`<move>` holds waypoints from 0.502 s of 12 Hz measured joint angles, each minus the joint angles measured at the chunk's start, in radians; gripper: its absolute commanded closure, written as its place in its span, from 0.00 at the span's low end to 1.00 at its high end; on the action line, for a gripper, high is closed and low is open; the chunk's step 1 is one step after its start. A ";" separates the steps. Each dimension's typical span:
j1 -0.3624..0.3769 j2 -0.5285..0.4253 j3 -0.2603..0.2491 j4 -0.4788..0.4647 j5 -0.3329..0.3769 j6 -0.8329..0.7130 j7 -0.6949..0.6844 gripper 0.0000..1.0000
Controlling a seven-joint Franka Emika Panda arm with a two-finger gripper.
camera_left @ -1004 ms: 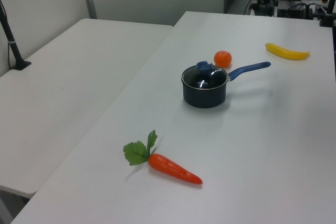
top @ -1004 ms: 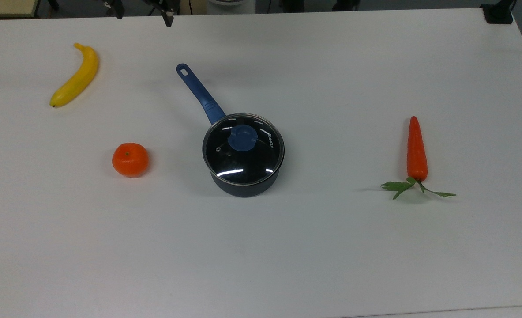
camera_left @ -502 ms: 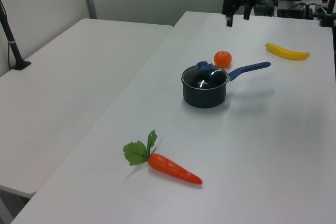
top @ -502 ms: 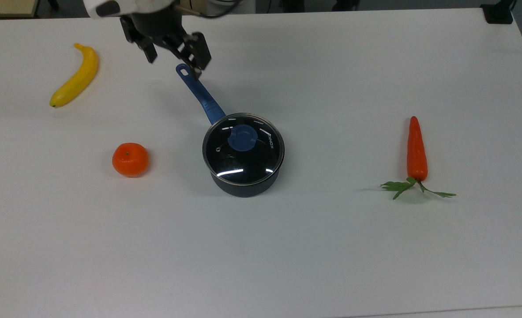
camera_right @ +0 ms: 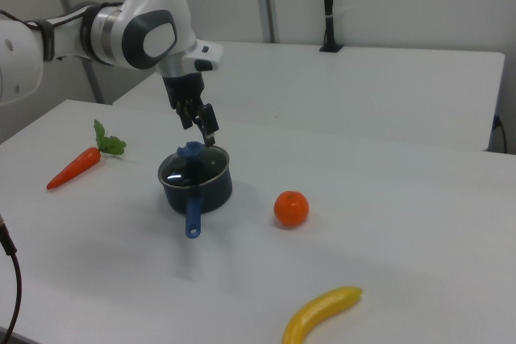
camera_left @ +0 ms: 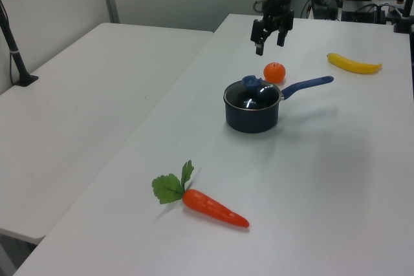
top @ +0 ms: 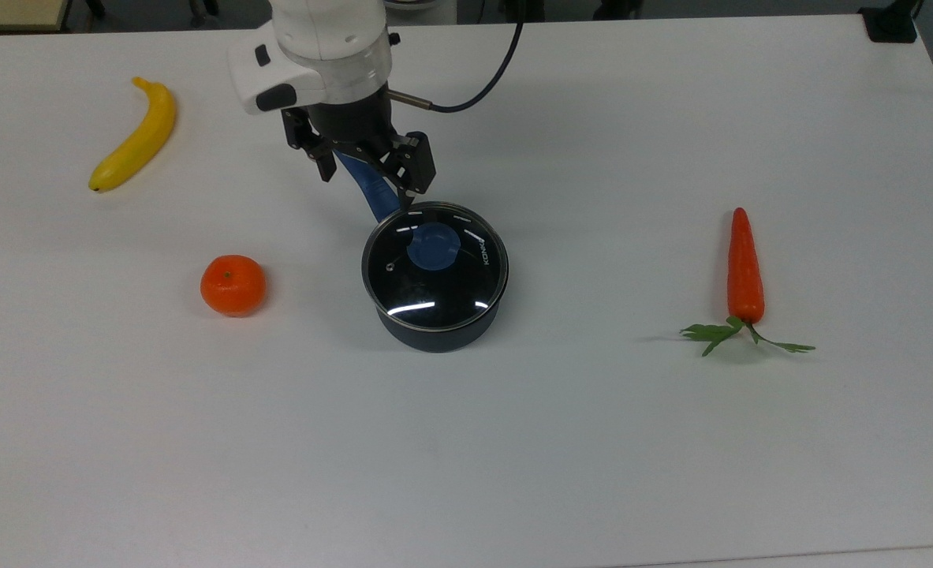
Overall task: Open lid
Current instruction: 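Move the gripper down over the saucepan toward the blue lid knob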
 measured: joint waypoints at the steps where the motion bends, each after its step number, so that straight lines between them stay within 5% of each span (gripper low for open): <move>1: 0.008 0.008 0.000 0.000 0.000 0.000 0.009 0.00; 6: 0.045 0.067 0.001 0.007 0.001 0.081 0.037 0.00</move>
